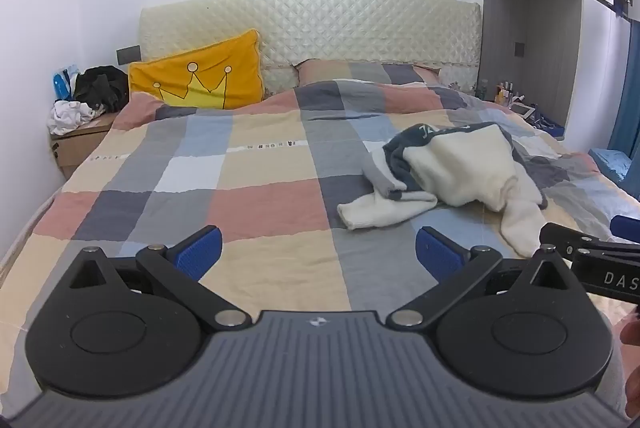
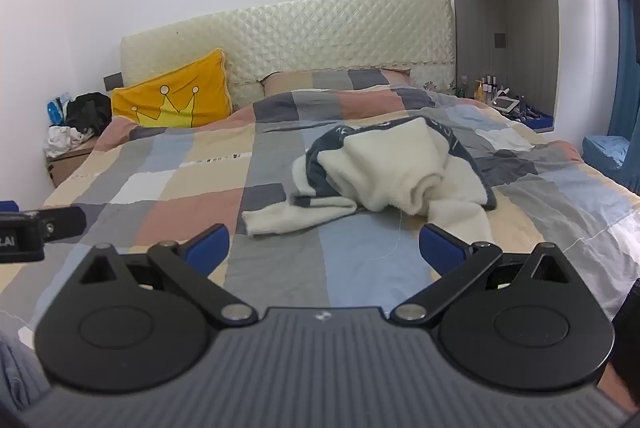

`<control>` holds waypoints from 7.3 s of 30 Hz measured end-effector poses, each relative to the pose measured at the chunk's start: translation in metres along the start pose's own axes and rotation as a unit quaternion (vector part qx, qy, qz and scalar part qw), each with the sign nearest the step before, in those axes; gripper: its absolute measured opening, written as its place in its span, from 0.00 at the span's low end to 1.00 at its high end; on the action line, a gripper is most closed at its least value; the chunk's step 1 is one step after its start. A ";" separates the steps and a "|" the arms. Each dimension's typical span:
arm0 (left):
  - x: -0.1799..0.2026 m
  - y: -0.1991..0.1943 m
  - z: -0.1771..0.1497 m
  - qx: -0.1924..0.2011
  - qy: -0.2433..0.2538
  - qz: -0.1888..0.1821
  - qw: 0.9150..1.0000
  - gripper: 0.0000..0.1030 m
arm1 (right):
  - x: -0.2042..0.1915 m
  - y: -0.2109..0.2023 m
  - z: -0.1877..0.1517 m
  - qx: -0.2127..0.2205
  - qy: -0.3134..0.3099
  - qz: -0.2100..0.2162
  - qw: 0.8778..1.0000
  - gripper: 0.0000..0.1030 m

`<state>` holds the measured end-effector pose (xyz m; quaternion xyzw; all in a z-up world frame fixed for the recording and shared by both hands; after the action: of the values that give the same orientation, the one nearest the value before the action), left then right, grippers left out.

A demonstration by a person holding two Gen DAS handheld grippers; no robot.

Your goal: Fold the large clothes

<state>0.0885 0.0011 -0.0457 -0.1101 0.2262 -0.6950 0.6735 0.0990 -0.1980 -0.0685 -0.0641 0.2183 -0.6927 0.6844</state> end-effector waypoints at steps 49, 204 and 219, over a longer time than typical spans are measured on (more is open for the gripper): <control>0.003 0.007 -0.005 0.001 0.007 0.000 1.000 1.00 | 0.003 0.000 -0.001 -0.003 0.006 -0.012 1.000 1.00; 0.026 0.263 0.086 0.013 -0.123 -0.206 0.971 0.09 | 0.027 0.227 0.010 -0.039 0.179 0.011 0.983 1.00; -0.044 0.238 -0.011 0.012 -0.175 -0.183 0.967 0.09 | -0.014 0.223 -0.024 -0.047 0.102 -0.056 0.992 0.99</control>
<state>0.2970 0.0490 -0.1590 -0.2619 0.0726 -0.7791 0.5649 0.2955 -0.1719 -0.1737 -0.0374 0.3152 -0.7219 0.6150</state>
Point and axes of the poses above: each gripper's, at about its wrist camera, not at the fingertips, and y roughly the way its jaws point, x to its right, z to its top, the point moved 10 cm from there along y, roughly the way its jaws point, and after that the axes turned 8 degrees about y, right-handed, at the moved point
